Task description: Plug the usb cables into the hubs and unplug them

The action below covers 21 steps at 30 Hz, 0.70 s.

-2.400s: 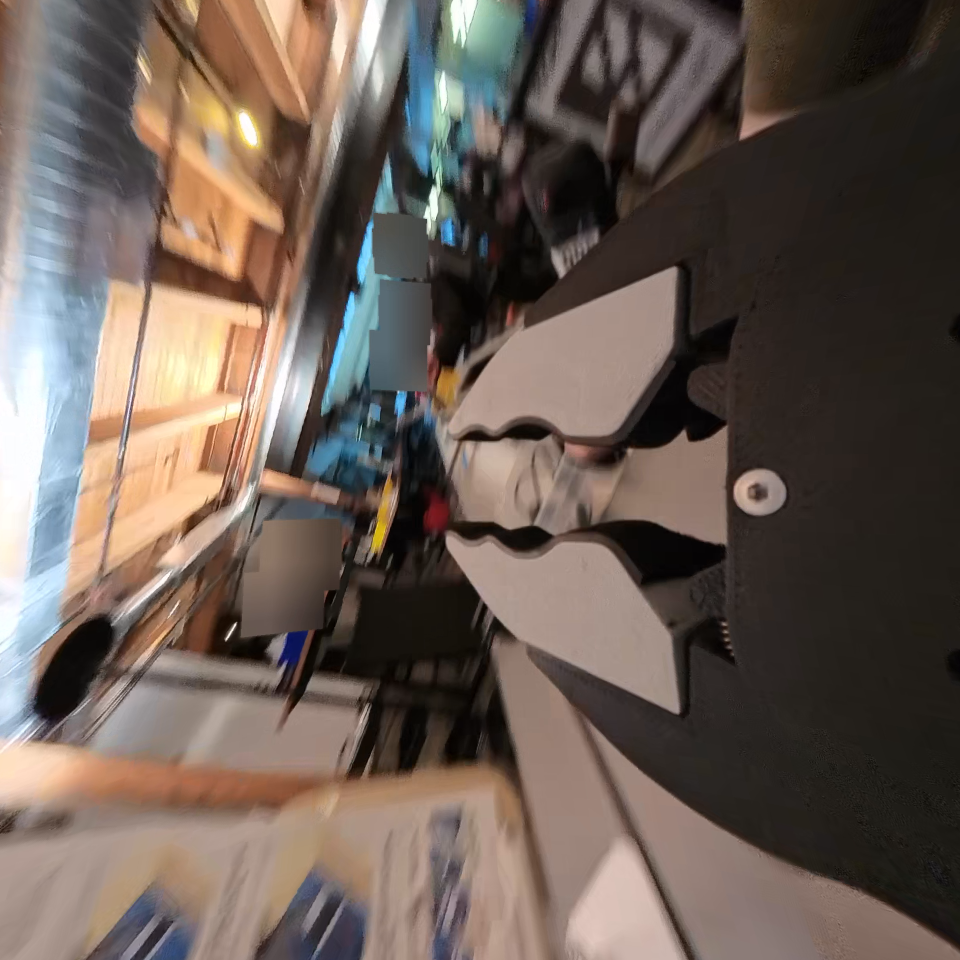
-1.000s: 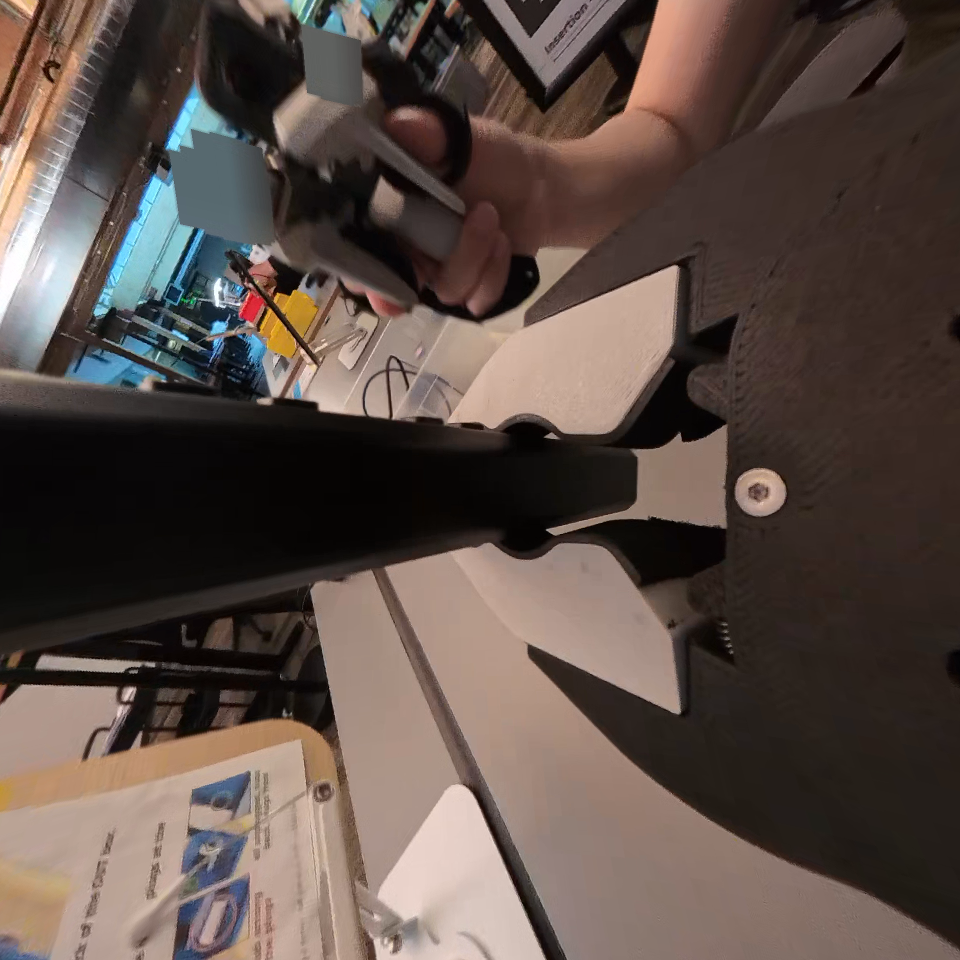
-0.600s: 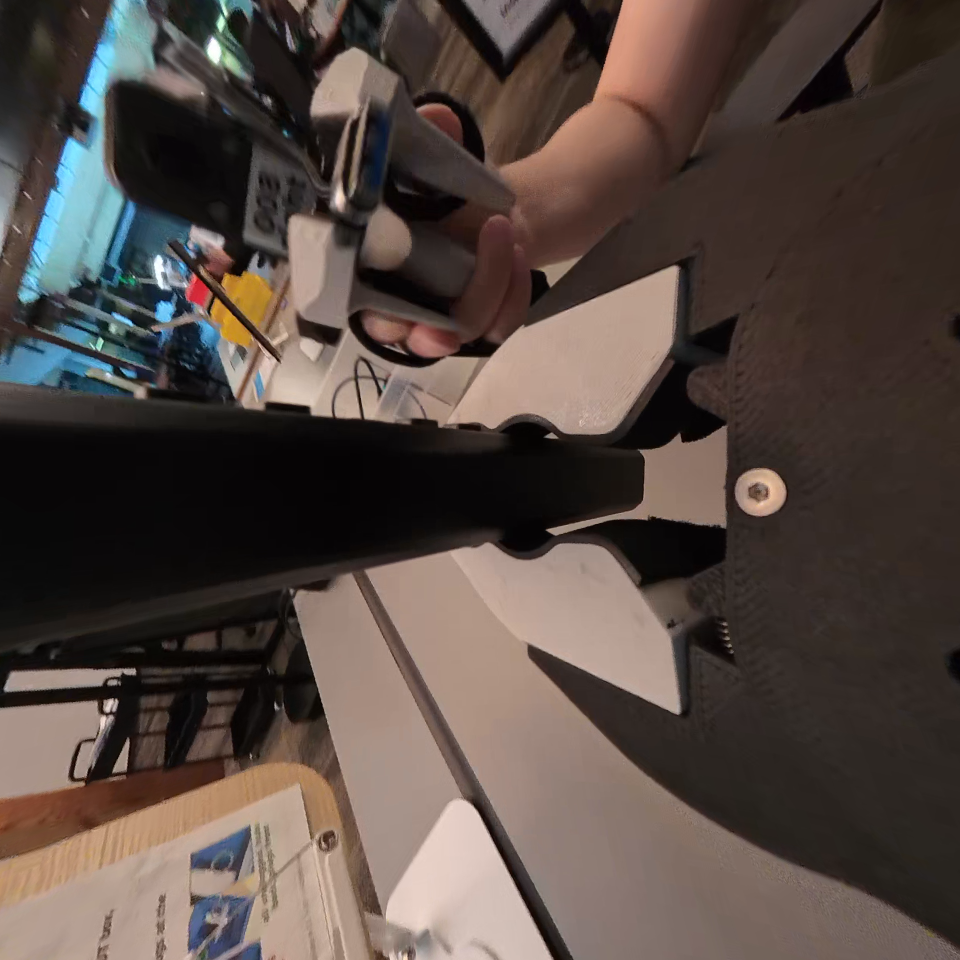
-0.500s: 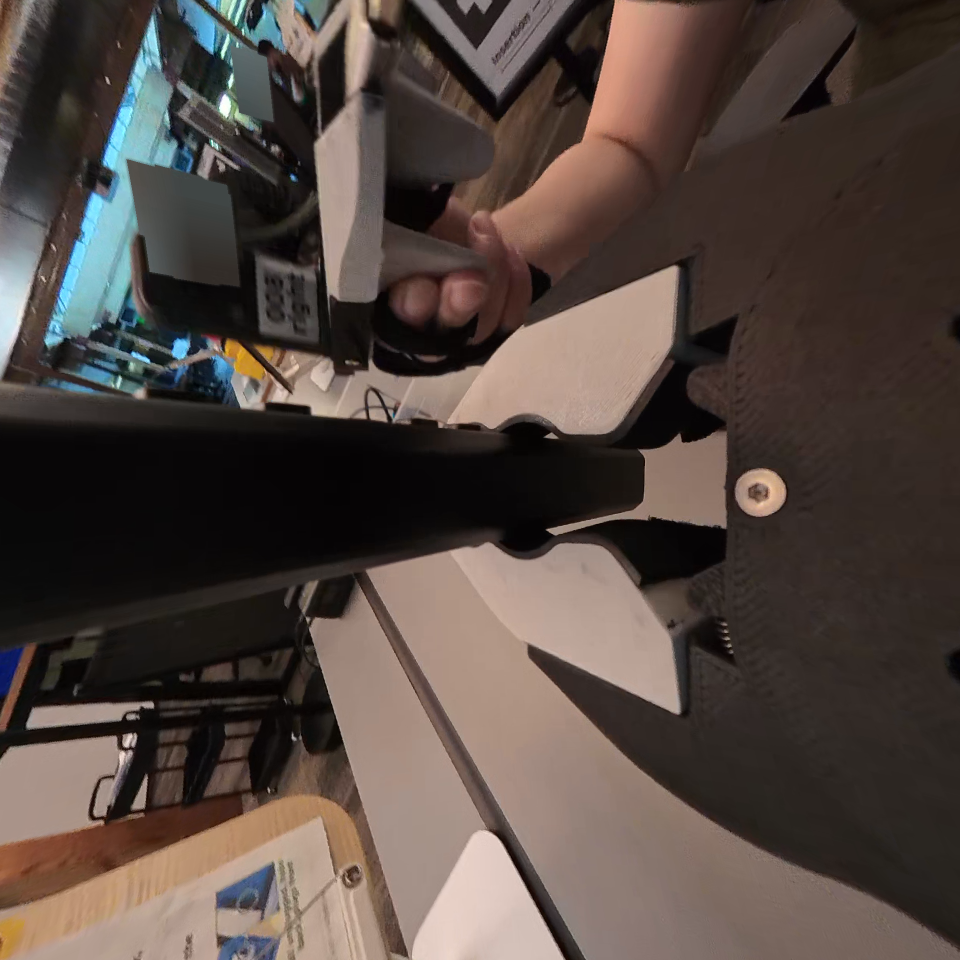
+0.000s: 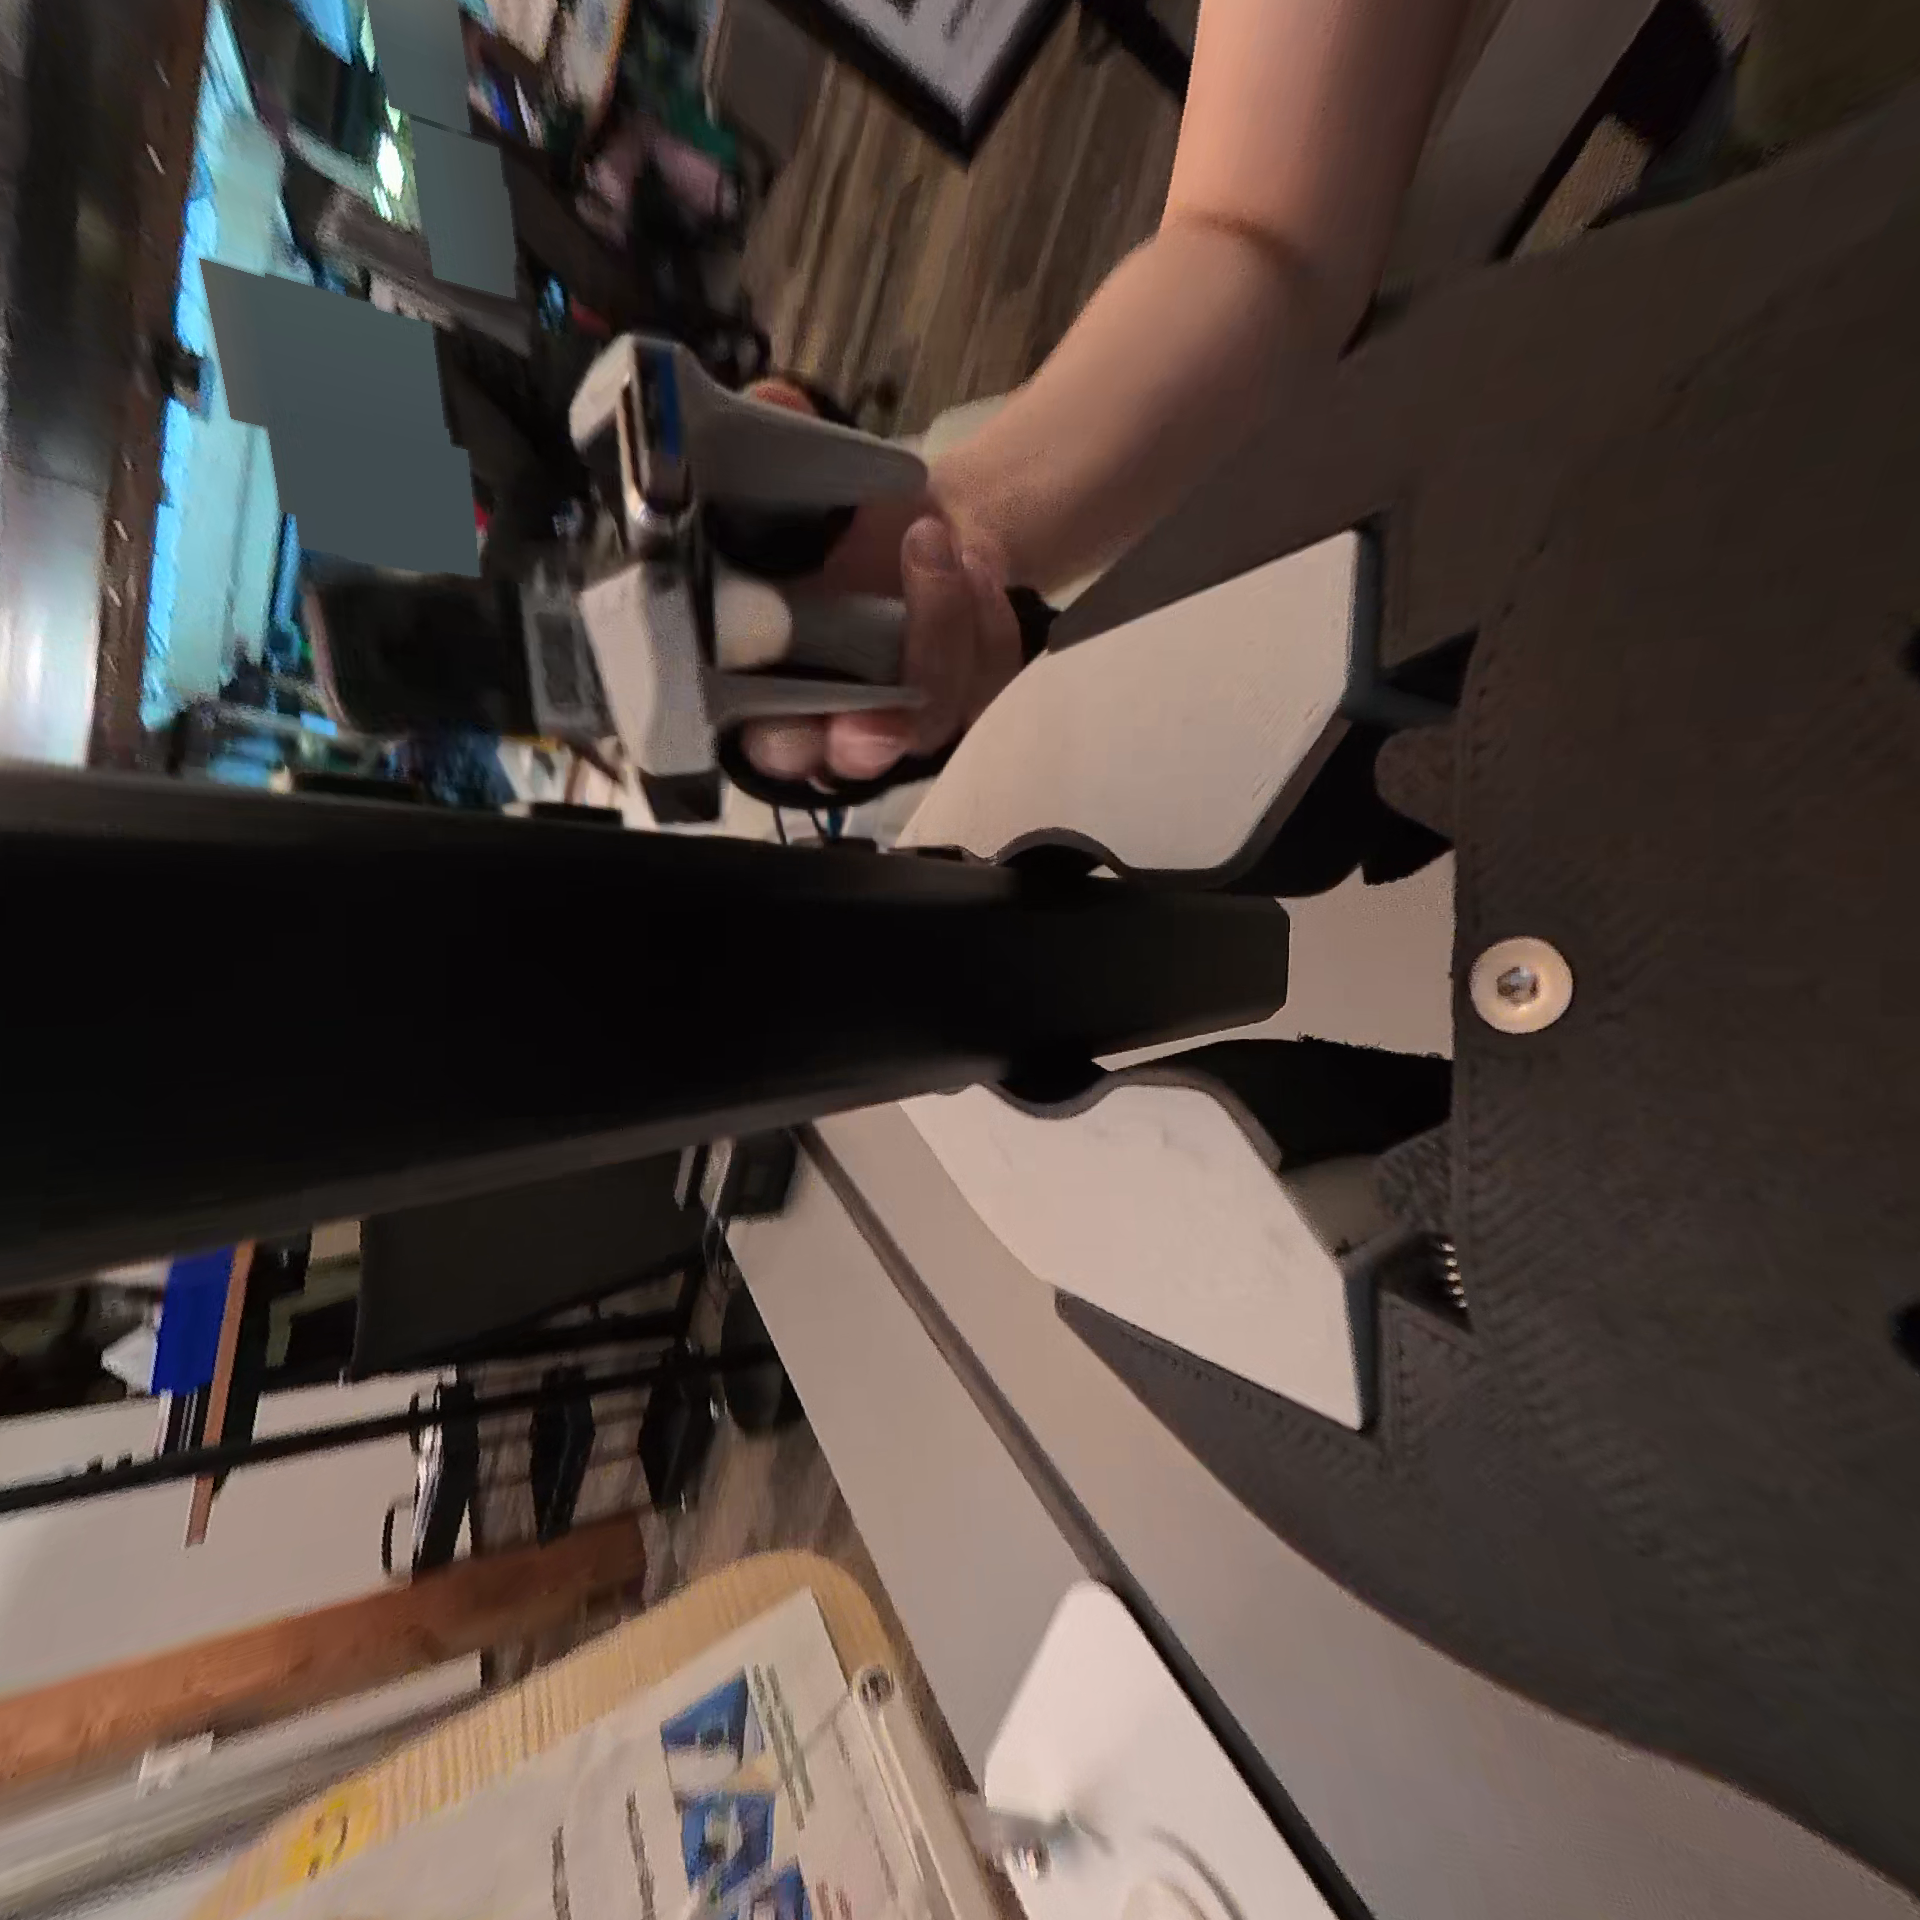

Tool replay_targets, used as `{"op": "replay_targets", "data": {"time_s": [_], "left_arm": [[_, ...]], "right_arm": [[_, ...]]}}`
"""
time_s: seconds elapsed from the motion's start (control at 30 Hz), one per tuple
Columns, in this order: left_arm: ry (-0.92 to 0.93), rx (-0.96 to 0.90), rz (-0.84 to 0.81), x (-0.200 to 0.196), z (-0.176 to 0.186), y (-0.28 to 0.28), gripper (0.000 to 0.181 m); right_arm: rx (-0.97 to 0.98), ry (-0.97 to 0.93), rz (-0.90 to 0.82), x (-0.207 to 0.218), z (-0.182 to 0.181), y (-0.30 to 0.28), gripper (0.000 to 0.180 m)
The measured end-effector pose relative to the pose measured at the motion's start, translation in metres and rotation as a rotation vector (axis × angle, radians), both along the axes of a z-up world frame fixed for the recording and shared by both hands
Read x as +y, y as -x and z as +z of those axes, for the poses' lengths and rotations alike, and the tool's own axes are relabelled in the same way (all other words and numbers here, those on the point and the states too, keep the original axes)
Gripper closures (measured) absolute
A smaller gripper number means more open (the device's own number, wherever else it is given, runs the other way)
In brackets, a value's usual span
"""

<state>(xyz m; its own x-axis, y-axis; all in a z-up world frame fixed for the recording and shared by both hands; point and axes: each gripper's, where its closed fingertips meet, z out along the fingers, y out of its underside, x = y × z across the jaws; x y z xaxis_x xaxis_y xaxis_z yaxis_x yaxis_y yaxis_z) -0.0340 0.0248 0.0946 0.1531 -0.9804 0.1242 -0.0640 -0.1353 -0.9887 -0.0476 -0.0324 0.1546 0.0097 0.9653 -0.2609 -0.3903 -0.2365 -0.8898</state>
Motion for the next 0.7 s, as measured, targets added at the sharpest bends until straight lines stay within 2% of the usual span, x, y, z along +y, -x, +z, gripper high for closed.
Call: {"op": "replay_targets", "data": {"time_s": [0.03, 0.13, 0.23, 0.47, 0.7], "left_arm": [[-0.010, 0.013, 0.038, 0.005, -0.002, 0.001, 0.152], [-0.002, 0.012, 0.109, 0.015, -0.006, 0.002, 0.152], [0.027, -0.003, 0.129, 0.020, -0.008, 0.002, 0.152], [0.020, -0.028, 0.206, 0.029, -0.009, 0.004, 0.152], [-0.020, -0.044, 0.238, 0.027, -0.008, 0.001, 0.152]], "right_arm": [[-0.065, -0.059, -0.164, 0.011, -0.002, 0.001, 0.162], [-0.296, -0.251, -0.600, 0.032, -0.006, -0.002, 0.162], [-0.418, -0.385, -0.802, 0.031, -0.003, 0.000, 0.162], [-0.529, -0.427, -0.971, 0.042, -0.013, 0.008, 0.162], [-0.532, -0.384, -1.014, 0.052, -0.020, 0.006, 0.162]]}}
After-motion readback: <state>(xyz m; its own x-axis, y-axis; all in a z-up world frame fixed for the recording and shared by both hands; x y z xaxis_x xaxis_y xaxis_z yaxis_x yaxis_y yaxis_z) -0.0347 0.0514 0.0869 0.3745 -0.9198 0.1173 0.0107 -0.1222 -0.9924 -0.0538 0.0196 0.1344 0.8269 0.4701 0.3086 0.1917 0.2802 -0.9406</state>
